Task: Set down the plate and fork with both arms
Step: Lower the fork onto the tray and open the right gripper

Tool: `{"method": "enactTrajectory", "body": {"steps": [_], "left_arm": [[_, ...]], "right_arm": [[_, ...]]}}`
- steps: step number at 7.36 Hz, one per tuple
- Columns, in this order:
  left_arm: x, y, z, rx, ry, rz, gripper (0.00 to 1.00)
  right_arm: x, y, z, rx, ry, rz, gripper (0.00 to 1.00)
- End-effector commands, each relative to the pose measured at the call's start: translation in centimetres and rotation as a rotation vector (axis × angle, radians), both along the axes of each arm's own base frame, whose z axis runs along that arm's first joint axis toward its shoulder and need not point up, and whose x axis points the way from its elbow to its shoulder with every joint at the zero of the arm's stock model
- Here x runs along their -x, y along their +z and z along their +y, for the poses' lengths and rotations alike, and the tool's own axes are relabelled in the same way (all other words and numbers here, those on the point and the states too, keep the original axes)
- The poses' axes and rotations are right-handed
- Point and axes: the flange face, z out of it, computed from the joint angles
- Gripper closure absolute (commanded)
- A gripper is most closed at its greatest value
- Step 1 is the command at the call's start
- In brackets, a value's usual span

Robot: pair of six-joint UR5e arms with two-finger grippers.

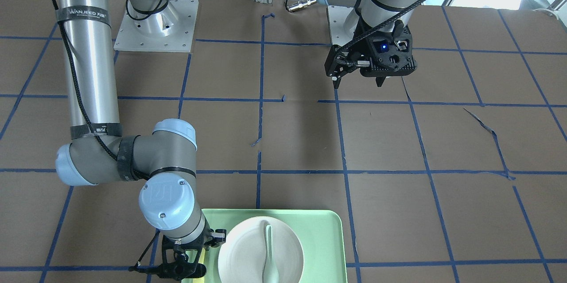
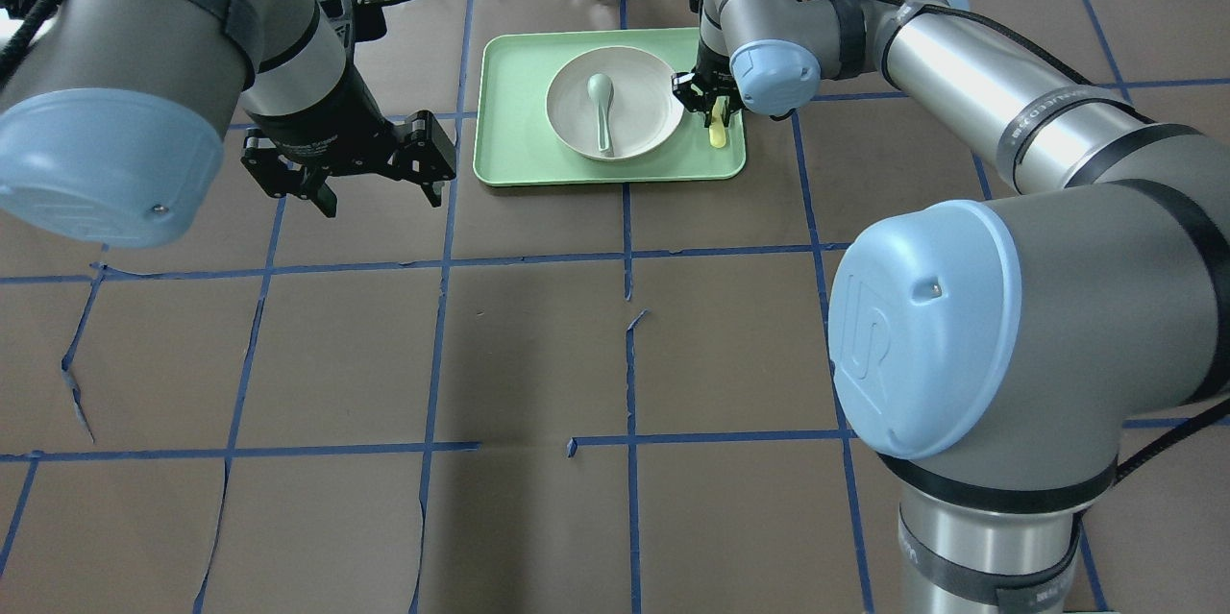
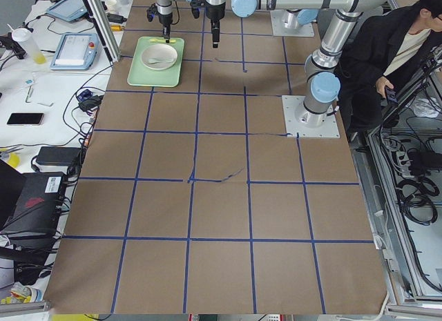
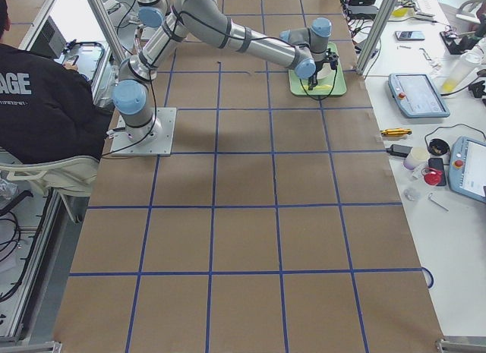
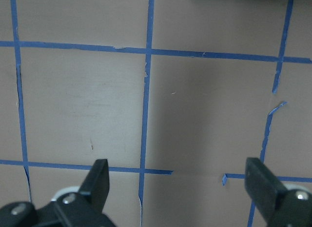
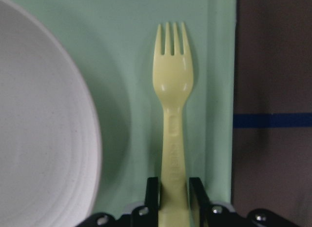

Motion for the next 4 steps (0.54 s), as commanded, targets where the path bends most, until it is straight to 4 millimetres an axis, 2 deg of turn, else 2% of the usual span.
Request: {"method": "enactTrajectory", "body": {"steps": [1,2,4], "left_arm": [[0.0,0.3,-0.1,0.007,0.002,0.000,0.00],[0.0,0.5,0.0,0.010,0.002,0.002,0.00],[0.0,0.8,0.2,0.016,0.002,-0.002,0.00]], "right_arm": [[0.4,0.7,1.2,0.018,0.080,0.012,0.00],[0.6,5.2,2.1,0.040,0.092,0.008,0.00],[2.8,15.1,6.5,-0.057,0.075,0.032,0.00]]}}
